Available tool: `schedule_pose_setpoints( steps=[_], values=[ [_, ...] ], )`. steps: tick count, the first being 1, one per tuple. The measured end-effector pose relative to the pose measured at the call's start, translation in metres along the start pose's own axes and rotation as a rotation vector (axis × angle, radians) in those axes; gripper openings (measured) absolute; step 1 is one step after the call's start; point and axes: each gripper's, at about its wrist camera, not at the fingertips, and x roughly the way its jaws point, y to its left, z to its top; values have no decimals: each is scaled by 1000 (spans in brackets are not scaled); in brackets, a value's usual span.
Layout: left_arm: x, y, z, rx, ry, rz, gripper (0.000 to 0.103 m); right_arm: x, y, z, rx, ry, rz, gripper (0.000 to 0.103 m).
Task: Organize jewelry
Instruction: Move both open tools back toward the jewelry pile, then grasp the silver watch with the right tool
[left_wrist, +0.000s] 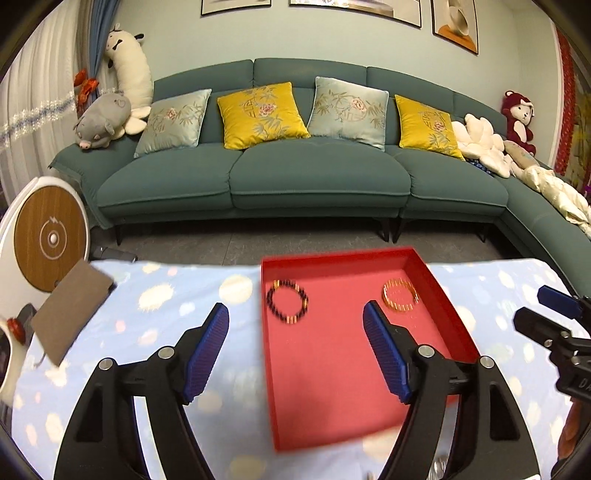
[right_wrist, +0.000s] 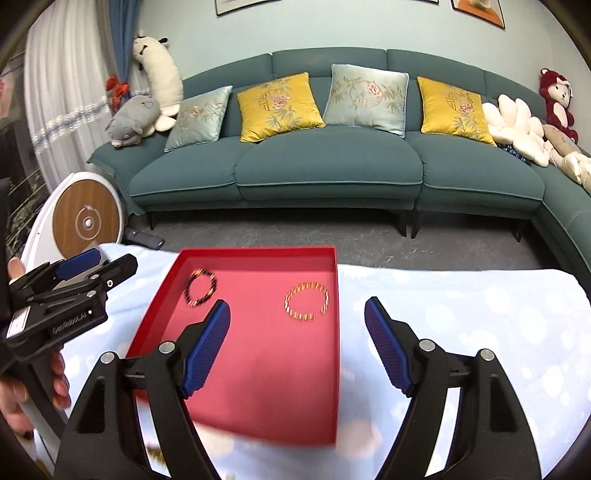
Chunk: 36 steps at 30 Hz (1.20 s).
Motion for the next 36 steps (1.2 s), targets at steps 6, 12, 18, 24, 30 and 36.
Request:
schedule_pose_setpoints(
  steps=[6,12,18,24,30,36],
  values=[
    [-46,9,-58,-44,72,-12,72,-64,7,-53,14,31,8,73],
    [-71,6,-113,-79,100,-9,72,-91,19,-105,62,50,29,73],
    [-66,-6,-150,-81,164,-46,72,-70,24,-141,88,118,33,67],
    [-50,-15,-169,-57,217,-69,72,-41,31,-159,45,163,12,57],
    [-43,-16,-174,-49,233,-73,72,-22,37,-165,10,196,11,46],
    [-40,-17,-179,-44,251,-84,72,-11,39,-165,0,215,11,37]
  ],
)
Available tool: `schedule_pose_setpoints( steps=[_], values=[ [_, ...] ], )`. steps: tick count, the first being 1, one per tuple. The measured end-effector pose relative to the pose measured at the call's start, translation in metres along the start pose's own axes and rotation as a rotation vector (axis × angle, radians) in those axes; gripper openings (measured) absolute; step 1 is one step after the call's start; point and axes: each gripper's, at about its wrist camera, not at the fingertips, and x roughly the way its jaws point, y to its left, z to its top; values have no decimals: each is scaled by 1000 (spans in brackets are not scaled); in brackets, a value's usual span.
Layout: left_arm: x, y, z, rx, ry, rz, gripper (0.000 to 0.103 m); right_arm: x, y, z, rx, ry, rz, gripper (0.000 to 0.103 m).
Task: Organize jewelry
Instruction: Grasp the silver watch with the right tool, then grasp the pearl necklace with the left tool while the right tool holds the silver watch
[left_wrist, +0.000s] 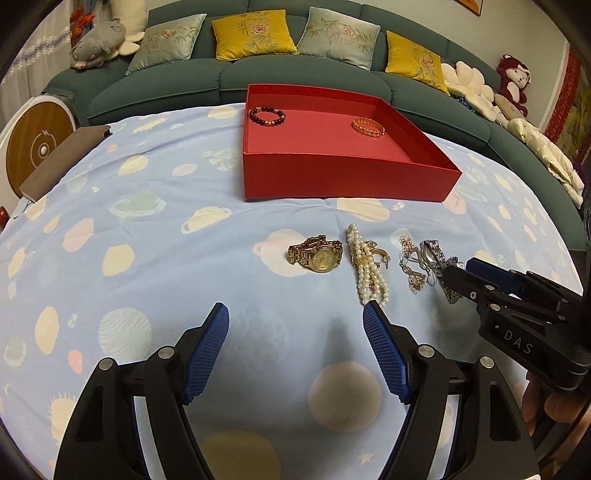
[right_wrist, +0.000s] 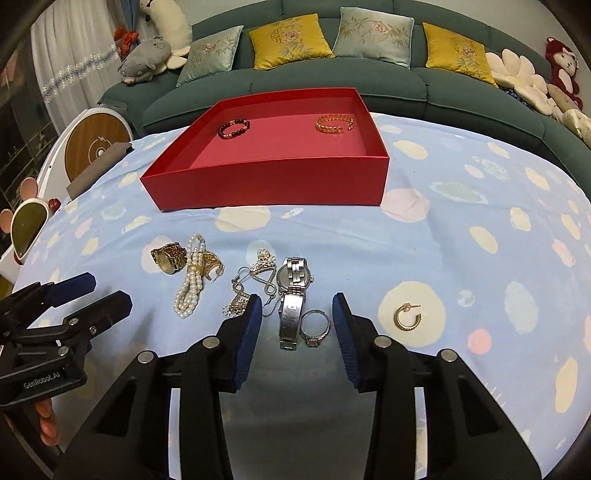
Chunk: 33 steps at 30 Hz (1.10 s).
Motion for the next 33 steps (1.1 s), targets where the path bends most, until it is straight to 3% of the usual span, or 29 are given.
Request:
schedule_pose_setpoints(
  steps=[6,11,23,30,33],
  values=[
    [0,3,2,-13,3,-13,72,6,-1,0,7,17,3,27],
    [1,4,4,-31,9,-29,72,5,-4,1,32,16,21,11],
    [12,-3,13,-128,38,-130,72,-42,-11,10,59,-105,66,11],
    [26,-22,21,-92,26,-99,72,-54,-17,9,72,-116,81,11],
    [36,-26,22,-75,29,-77,58,-55,-19,7,76,-115,81,11]
  ],
)
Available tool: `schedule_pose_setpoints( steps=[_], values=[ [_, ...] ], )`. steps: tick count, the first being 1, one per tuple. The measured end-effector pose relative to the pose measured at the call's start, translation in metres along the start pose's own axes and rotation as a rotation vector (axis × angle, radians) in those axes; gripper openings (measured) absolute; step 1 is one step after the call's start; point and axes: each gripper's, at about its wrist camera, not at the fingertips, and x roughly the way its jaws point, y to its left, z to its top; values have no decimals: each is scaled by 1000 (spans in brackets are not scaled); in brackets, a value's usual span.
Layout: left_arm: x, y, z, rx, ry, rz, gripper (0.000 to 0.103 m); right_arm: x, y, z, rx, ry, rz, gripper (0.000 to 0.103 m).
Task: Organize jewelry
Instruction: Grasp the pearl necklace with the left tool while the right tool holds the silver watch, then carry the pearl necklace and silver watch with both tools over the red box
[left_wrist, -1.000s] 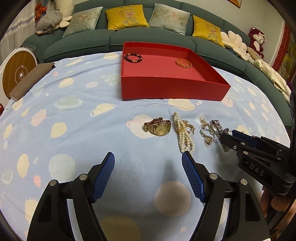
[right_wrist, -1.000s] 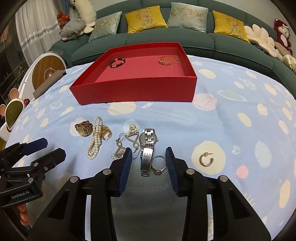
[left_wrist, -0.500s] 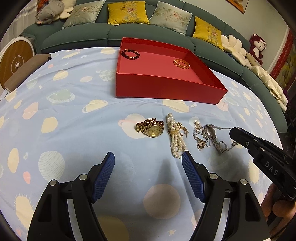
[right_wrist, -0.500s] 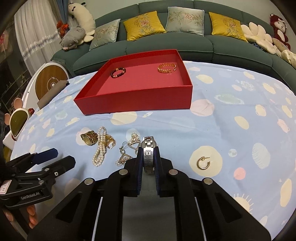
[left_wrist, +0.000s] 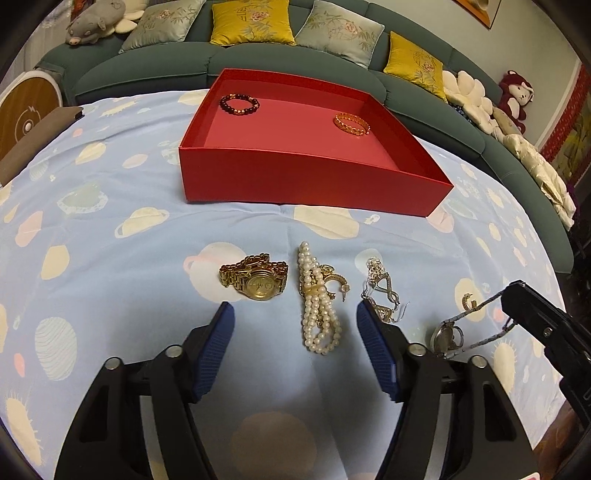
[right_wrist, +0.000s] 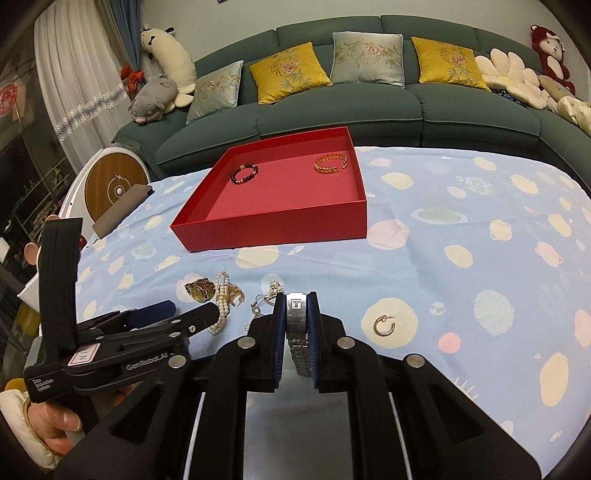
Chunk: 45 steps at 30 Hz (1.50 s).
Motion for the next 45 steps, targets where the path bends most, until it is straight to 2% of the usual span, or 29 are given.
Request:
schedule_pose_setpoints(
  steps=[2,7,9,10,17,30,40,45],
  values=[
    [3,-2,0,18,-17,26,50,-1,-1,-1,2,1,0,11],
    [6,-8,-2,61,-38,45,41,-3,-4,-3,2,1,-2,11],
    [6,-12,-4,86,-48,50,30,-4,-5,-3,3,1,-3,11],
    [7,-14,-5,104,-52,52,16,-4,-6,-3,4,1,-2,11],
    [0,-13,-3,105,-55,36,13,-8,-7,-1,8,-15,-4,11],
    [-58,-10,12,113,-120,-50,12,-22,-6,22,22,-81,-8,11],
    [-87,-3,53,65,-208,-76,12,-21,4,58,21,-152,-20,11],
    [-88,-2,82,71,-247,-44,12,-20,7,87,14,-195,-18,11]
  ],
)
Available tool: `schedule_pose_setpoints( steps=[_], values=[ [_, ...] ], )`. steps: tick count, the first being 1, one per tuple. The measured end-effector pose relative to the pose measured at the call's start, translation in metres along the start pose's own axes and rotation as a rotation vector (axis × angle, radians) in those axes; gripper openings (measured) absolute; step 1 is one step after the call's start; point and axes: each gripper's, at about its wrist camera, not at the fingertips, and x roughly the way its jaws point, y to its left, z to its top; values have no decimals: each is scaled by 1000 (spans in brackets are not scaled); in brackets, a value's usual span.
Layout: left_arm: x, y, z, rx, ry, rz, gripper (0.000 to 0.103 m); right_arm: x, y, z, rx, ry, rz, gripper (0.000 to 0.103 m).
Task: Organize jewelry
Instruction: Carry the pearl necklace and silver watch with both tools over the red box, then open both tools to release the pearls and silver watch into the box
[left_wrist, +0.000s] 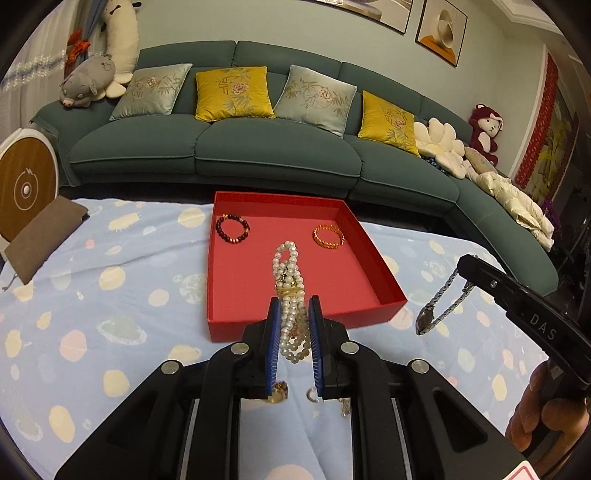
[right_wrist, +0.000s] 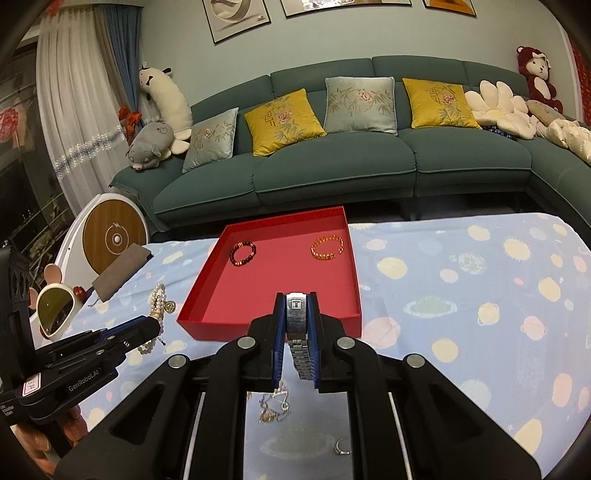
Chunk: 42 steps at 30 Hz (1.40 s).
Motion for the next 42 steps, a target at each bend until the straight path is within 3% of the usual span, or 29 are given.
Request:
schedule_pose_setpoints(
  steps=[6,19,28,40,42],
  values=[
    [34,17,32,-20,-1,24,12,32,-7,34,33,-14,13,11],
    [118,34,58,-7,60,78,12,116,2,57,-25,16,-4,11],
    [156,45,54,-23,112,96,12,165,-11,48,7,63,1,11],
    [171,45,48,-14,138,126,17,191,-19,33,8,121,-16,12],
    [168,45,49,-15,136,113,28,191,-18,32,8,130,-19,12]
  ],
)
